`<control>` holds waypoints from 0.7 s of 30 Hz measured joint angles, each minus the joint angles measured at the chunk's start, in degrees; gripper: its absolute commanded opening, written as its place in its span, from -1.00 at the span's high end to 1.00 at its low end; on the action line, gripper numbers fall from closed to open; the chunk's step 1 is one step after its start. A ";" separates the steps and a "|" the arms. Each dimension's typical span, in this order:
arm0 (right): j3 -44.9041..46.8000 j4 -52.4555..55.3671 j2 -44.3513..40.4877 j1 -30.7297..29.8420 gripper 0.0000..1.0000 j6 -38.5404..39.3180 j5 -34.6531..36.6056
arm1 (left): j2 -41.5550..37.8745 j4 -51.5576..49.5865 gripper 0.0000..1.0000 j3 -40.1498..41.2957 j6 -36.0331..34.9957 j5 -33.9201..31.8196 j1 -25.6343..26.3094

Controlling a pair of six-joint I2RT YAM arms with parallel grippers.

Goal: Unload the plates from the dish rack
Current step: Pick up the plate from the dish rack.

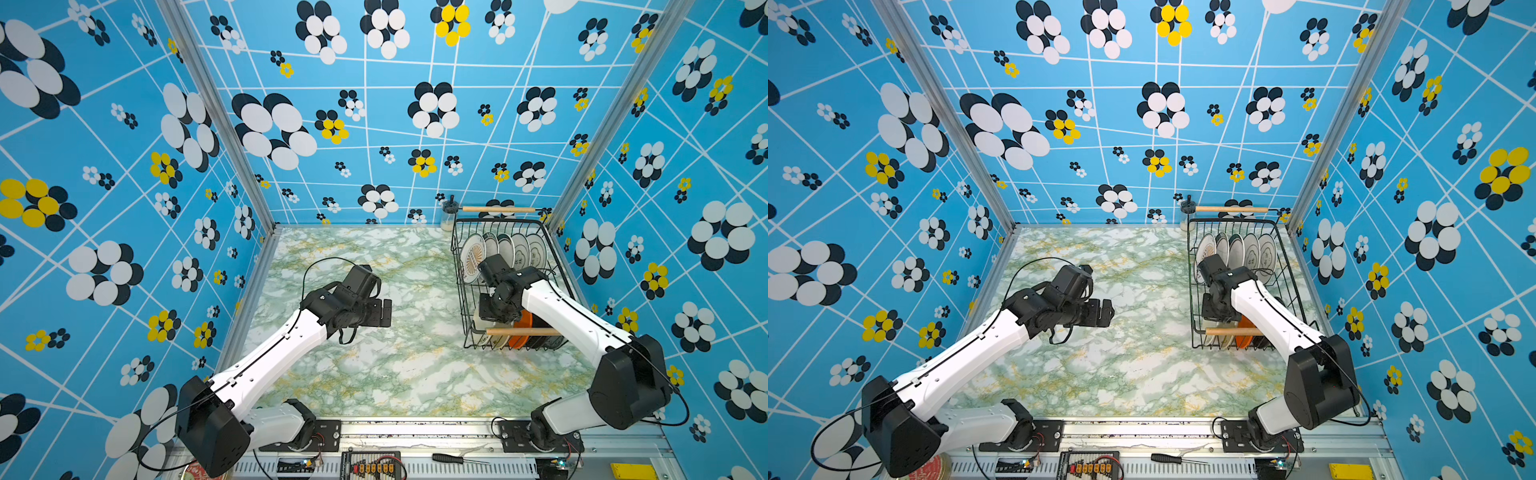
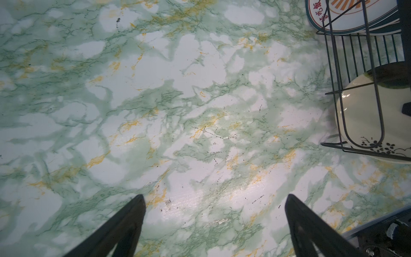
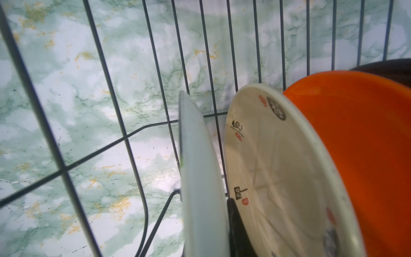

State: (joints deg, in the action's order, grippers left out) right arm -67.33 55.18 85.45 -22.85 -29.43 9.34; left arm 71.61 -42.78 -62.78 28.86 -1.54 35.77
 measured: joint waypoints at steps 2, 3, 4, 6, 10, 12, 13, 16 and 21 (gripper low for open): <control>-0.76 0.83 -0.44 0.00 0.85 0.04 0.02 | 0.00 -0.02 -0.99 -0.20 0.00 0.00 0.00; -1.38 1.46 -0.76 0.00 0.85 0.07 0.02 | 0.00 -0.02 -0.99 -0.26 0.02 0.00 0.00; -1.92 1.95 -1.01 0.00 0.86 0.09 0.09 | 0.00 -0.07 -0.99 -0.39 0.02 0.00 0.00; -3.43 2.67 -1.42 0.00 0.86 0.24 0.46 | 0.04 -0.09 -0.98 -0.81 0.02 0.02 0.00; -6.25 4.57 -1.95 0.00 0.87 0.48 1.09 | 0.07 -0.09 -0.98 -1.88 0.02 0.24 0.00; -8.24 6.23 -2.12 0.00 0.87 0.79 1.55 | 0.04 -0.07 -0.98 -2.29 0.04 0.50 0.00; -9.11 6.95 -2.25 0.00 0.87 1.03 1.81 | 0.07 -0.09 -0.98 -2.54 0.04 0.66 0.00; -12.79 9.57 -2.69 0.00 0.87 1.77 3.13 | 0.04 -0.13 -0.98 -3.19 0.04 0.87 0.00; -18.88 12.37 -3.78 0.00 0.87 2.91 5.95 | 0.04 -0.28 -0.98 -3.96 0.02 2.38 0.00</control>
State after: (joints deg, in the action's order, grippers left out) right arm -86.21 67.55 81.67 -22.85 -26.52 15.29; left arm 71.66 -43.07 -66.74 28.88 0.84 35.77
